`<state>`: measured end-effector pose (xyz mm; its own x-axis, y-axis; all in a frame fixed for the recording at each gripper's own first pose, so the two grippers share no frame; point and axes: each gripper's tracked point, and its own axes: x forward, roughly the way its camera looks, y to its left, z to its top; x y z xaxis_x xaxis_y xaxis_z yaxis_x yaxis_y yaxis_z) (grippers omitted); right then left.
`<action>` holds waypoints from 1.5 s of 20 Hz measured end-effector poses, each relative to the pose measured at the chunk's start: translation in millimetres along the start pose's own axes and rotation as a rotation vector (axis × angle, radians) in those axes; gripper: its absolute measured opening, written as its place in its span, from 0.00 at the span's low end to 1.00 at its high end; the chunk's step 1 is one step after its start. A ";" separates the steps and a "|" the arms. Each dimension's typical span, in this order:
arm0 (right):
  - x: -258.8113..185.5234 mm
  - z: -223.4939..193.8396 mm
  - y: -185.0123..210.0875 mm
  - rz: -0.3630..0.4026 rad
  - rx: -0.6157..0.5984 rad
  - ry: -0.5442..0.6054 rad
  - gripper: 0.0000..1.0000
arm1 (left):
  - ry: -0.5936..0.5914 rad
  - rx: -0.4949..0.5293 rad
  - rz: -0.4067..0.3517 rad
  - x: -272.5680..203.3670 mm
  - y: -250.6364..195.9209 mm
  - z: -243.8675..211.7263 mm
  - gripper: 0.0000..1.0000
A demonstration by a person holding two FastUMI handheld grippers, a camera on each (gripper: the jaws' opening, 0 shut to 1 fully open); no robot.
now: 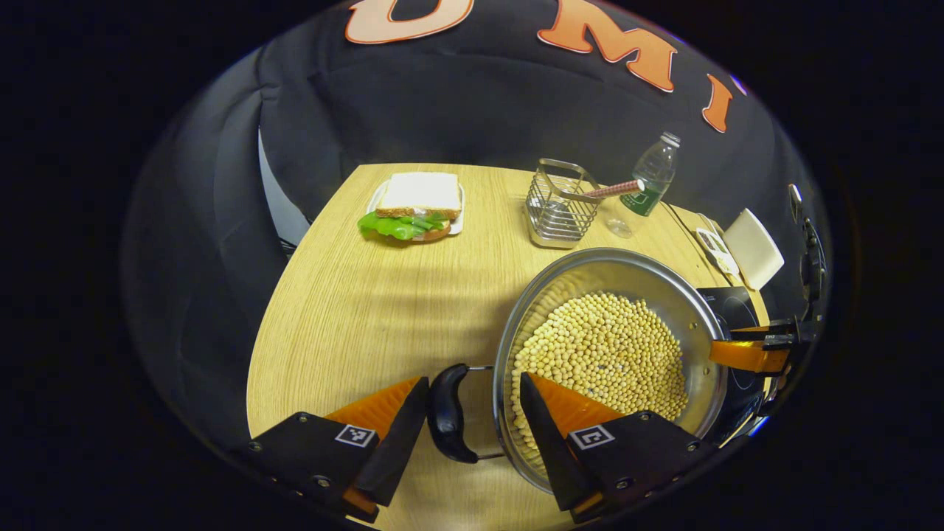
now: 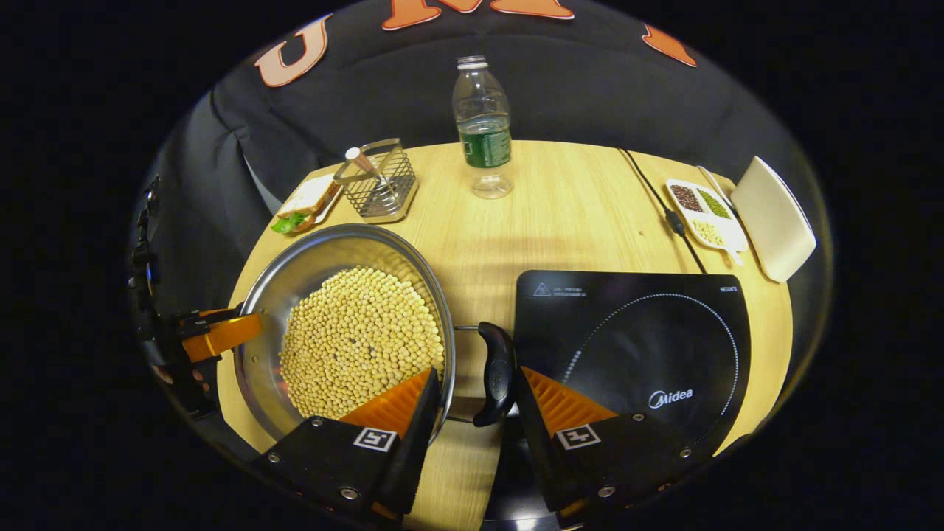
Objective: First push the handle of the pot to place it horizontally, then grasp the pot with both hands and set it on the induction cooktop.
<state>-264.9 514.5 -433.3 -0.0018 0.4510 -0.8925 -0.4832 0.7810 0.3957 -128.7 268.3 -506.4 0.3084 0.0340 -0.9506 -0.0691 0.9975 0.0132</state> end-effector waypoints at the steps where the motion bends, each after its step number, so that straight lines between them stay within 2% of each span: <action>1: 0.8 1.7 -2.1 0.005 0.005 0.003 0.65 | 0.003 -0.006 0.008 0.4 -0.5 -0.9 0.80; 6: 12.6 5.7 -2.8 0.020 0.038 0.011 0.64 | 0.016 -0.040 0.018 10.0 2.4 -13.7 0.80; 9: 23.4 -0.4 0.4 0.024 0.038 0.025 0.64 | 0.007 -0.050 0.049 12.0 9.0 -14.5 0.80; 12: 31.7 -4.1 0.8 0.005 0.022 0.038 0.64 | 0.002 -0.061 0.054 14.8 9.2 -16.0 0.86; 13: 33.6 -3.6 -1.0 -0.004 0.019 0.041 0.64 | -0.002 -0.072 0.052 15.4 8.9 -15.6 0.83; 15: 35.8 -5.0 -2.0 -0.012 0.031 0.055 0.64 | -0.016 -0.108 0.042 18.2 7.5 -16.8 0.84; 17: 37.7 -7.3 -0.3 -0.002 0.054 0.071 0.64 | -0.031 -0.142 0.023 16.6 2.9 -17.4 0.82; 18: 39.0 -8.3 0.4 0.005 0.067 0.081 0.63 | -0.040 -0.148 0.026 16.6 3.0 -17.0 0.70; 19: 38.4 -10.3 1.2 0.012 0.081 0.088 0.60 | -0.053 -0.138 0.032 18.8 3.7 -15.4 0.67; 21: 39.2 -9.6 2.7 0.008 0.090 0.088 0.60 | -0.069 -0.134 0.044 18.1 2.7 -13.8 0.58; 24: 36.9 -10.8 3.4 0.003 0.092 0.107 0.55 | -0.070 -0.146 0.059 18.0 -1.0 -15.8 0.57; 25: 35.8 -10.0 2.9 0.007 0.090 0.115 0.54 | -0.086 -0.136 0.071 17.0 -1.7 -13.2 0.59; 27: 34.1 -2.8 0.1 0.013 0.094 0.116 0.52 | -0.105 -0.099 0.085 17.9 -5.5 -9.4 0.56; 28: 33.3 -2.7 -0.9 0.017 0.096 0.104 0.48 | -0.111 -0.094 0.082 18.7 -4.8 -6.8 0.56; 29: 33.2 -1.3 -0.5 0.021 0.094 0.088 0.52 | -0.126 -0.090 0.083 16.2 -3.5 -3.1 0.55; 30: 34.8 -4.6 -0.1 0.021 0.094 0.068 0.51 | -0.136 -0.081 0.083 11.8 -0.3 -1.8 0.53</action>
<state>-268.9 528.2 -465.4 -0.0723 0.4396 -0.8953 -0.3981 0.8103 0.4301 -126.8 268.3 -518.2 0.4232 0.1295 -0.8967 -0.1742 0.9829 0.0597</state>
